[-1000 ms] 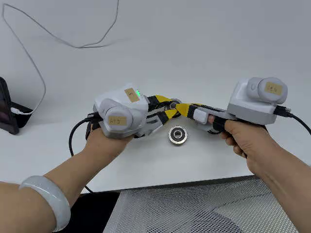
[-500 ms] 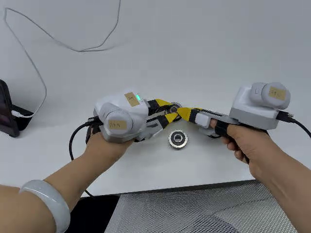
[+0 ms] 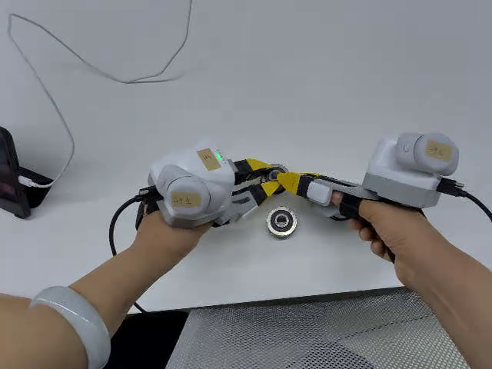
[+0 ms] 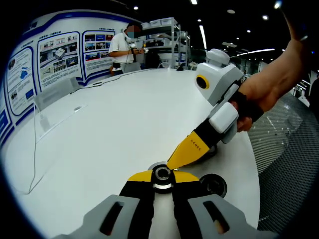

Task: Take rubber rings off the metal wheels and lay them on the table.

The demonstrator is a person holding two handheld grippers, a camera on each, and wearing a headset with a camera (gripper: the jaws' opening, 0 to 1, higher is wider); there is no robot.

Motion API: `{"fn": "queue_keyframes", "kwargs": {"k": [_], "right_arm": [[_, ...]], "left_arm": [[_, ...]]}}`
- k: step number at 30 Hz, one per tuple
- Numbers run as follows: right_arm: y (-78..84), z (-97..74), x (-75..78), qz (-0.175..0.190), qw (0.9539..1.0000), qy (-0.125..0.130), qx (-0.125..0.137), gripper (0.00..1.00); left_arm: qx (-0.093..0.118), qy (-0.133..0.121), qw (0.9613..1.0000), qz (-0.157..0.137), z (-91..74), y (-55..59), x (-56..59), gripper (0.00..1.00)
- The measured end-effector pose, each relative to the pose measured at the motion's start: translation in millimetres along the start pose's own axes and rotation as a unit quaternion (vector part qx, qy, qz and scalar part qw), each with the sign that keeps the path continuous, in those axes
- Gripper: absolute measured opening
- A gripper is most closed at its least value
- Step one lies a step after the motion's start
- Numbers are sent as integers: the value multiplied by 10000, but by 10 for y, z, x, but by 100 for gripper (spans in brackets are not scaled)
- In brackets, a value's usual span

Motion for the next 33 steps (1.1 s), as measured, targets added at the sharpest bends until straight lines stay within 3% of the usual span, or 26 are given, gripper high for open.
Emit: {"fn": "queue_keyframes", "kwargs": {"k": [8, 16, 24, 33], "right_arm": [[24, 16, -2, 147, 9997, -107, -169, 20], [25, 22, 5, 280, 9994, -135, -169, 21], [7, 38, -17, 225, 9997, -105, 58, 22], [-42, 91, -14, 290, 9995, -116, 61, 23]], "left_arm": [[20, -2, 10000, -15, 4, -5, -3, 14], [41, -8, 10000, -38, 6, 3, -14, 14], [69, -41, 9999, -82, 4, 13, -13, 14], [68, -28, 9999, -76, -2, 13, 1, 14]]}}
Point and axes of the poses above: the centre of the closed fingertips' face, and the gripper's own axes: z roughly forward along the fingers, x roughly to its right, y roughly out of its underside, the point moved 8 cm from there along -z, roughly backward along the fingers, and after that the axes turned 14 degrees about y, right-handed, at the moved point
